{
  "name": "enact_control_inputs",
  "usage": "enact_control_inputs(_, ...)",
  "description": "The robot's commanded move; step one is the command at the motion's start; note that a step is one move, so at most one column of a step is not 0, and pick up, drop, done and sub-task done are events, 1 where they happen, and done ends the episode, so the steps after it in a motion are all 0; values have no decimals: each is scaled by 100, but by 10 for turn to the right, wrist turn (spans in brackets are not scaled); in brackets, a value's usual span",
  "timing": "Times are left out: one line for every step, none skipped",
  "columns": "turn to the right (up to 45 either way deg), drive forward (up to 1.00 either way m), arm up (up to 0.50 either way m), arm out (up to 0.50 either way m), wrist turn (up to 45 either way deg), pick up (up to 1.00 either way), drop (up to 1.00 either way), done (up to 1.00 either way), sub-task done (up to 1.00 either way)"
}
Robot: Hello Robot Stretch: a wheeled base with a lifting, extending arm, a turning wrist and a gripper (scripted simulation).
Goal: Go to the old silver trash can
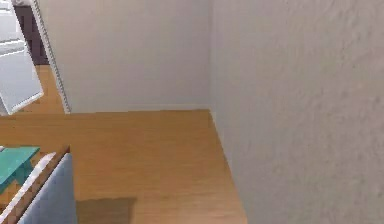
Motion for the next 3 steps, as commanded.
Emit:
enact_control_inputs(0, 100, 0, 0, 0, 0, 0, 0, 0)
enact_control_inputs(-450, 0, 0, 0, 0, 0, 0, 0, 0)
enact_control_inputs(-90, 0, 0, 0, 0, 0, 0, 0, 0)
